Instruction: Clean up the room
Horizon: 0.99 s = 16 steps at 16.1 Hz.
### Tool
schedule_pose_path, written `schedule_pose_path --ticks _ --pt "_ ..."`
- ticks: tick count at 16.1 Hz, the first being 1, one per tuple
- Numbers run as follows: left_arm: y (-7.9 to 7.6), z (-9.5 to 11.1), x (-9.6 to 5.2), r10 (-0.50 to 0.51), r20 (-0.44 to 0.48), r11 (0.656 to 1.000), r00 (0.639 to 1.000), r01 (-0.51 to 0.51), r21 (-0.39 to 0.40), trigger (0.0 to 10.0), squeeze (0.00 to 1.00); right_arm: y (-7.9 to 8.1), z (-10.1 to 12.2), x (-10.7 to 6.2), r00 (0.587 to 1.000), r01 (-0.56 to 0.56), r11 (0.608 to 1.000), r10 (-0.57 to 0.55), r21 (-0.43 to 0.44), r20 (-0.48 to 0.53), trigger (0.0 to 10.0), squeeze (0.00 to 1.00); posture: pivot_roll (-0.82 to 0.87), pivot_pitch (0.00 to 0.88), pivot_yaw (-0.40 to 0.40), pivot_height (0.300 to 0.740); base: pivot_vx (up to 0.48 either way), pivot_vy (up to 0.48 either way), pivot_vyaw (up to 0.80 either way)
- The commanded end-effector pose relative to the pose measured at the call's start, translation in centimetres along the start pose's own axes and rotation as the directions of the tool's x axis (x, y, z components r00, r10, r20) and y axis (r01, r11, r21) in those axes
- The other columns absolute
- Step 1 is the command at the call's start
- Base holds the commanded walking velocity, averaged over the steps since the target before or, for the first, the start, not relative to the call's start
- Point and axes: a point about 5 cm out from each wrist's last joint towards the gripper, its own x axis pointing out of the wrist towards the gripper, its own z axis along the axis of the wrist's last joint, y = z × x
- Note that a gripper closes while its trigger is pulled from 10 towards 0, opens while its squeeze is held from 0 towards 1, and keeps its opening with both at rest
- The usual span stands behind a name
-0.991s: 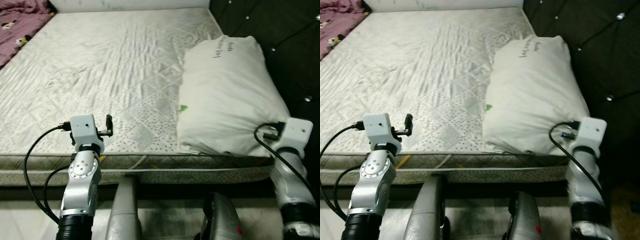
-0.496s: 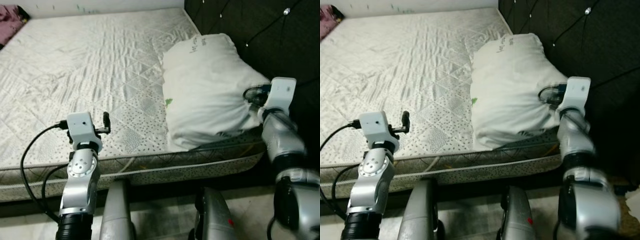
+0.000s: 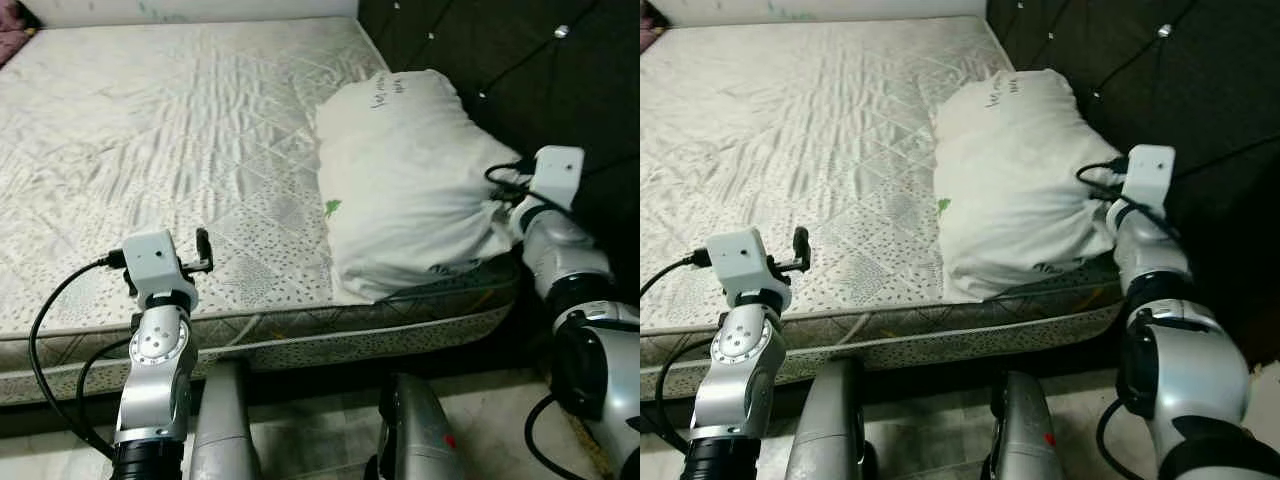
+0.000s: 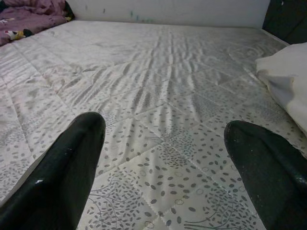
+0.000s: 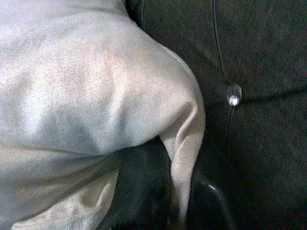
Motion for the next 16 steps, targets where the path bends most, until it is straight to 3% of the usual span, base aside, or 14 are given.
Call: schedule_pose_path --ticks 1,3,16 --pt "0.1 0.4 -0.1 0.014 0.009 1.0 1.0 -0.014 0.003 10.0 0.0 0.7 1.3 0.1 0.999 -0.02 1.0 0.02 0.014 0.049 0.0 0.0 0.1 0.0 -0.053 0.556 0.0 0.0 0.0" --pt "0.1 0.5 0.0 0.015 0.009 1.0 1.0 -0.015 0.002 10.0 0.0 1.6 0.0 0.0 0.999 -0.04 0.999 0.04 0.025 0.011 0.0 0.0 0.1 0.0 -0.049 0.556 0.0 0.0 0.0" --pt "0.1 0.5 0.0 0.015 0.009 1.0 1.0 -0.015 0.002 10.0 0.0 1.6 0.0 0.0 0.999 -0.04 0.999 0.04 0.025 0.011 0.0 0.0 0.1 0.0 -0.049 0.556 0.0 0.0 0.0"
